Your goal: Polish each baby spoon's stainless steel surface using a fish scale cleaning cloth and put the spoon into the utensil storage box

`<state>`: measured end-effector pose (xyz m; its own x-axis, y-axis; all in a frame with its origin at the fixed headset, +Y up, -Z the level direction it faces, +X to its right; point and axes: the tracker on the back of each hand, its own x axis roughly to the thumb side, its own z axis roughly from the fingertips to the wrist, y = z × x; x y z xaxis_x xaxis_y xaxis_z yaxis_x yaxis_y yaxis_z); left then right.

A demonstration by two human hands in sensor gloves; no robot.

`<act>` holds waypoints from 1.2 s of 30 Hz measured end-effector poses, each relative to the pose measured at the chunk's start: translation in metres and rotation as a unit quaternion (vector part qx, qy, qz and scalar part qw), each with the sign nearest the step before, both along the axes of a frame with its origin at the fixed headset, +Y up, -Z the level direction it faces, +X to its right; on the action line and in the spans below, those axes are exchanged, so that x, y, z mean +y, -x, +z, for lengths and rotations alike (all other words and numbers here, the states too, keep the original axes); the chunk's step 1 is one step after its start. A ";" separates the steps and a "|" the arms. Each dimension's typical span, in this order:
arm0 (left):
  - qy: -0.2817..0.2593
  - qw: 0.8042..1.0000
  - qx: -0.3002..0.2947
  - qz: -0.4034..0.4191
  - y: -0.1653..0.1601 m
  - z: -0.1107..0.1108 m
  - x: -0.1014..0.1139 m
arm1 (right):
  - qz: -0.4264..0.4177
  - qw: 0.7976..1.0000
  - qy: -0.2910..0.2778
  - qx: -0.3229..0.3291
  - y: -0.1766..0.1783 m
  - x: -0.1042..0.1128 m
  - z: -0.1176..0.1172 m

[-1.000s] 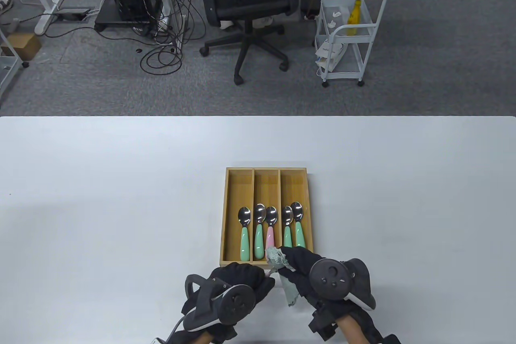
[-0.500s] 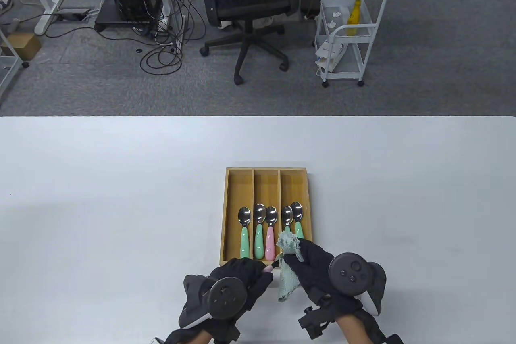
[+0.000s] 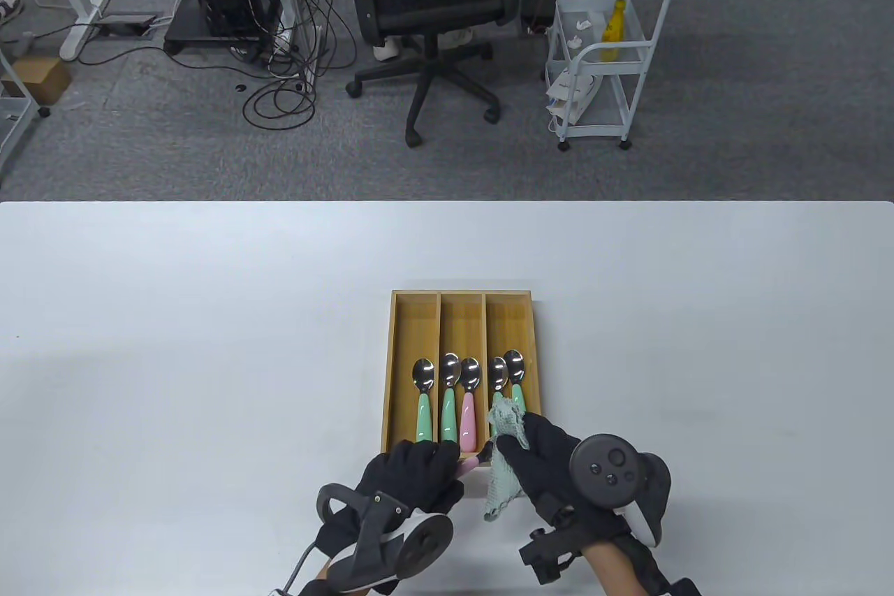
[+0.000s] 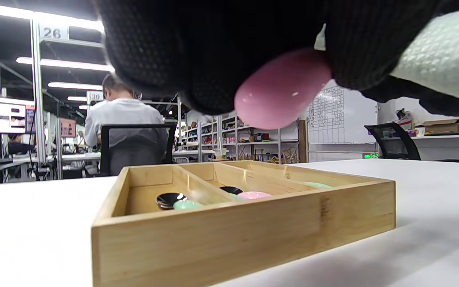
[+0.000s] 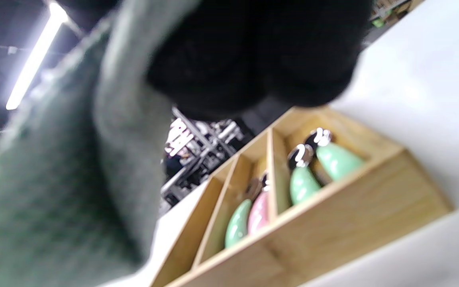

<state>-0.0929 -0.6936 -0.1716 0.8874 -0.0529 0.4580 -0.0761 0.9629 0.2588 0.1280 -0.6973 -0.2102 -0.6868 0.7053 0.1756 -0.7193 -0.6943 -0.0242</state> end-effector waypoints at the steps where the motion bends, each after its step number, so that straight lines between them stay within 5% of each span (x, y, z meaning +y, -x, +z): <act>1: -0.003 1.000 -0.002 -0.003 0.000 0.001 -0.001 | 0.001 1.000 -0.003 -0.002 0.000 0.000 0.000; 8: -0.010 0.999 0.018 -0.039 0.005 -0.006 -0.008 | 0.040 0.998 -0.041 -0.028 -0.006 0.004 0.002; 18: 0.021 0.991 0.124 -0.047 0.016 -0.037 -0.016 | 0.052 0.997 -0.056 -0.031 -0.009 0.004 0.005; 26: 0.103 0.963 0.247 -0.017 0.013 -0.079 -0.010 | 0.076 0.995 -0.069 -0.010 0.000 0.005 0.009; 36: 0.148 0.925 0.338 -0.090 -0.002 -0.120 -0.024 | 0.071 0.995 -0.065 -0.008 -0.002 0.007 0.009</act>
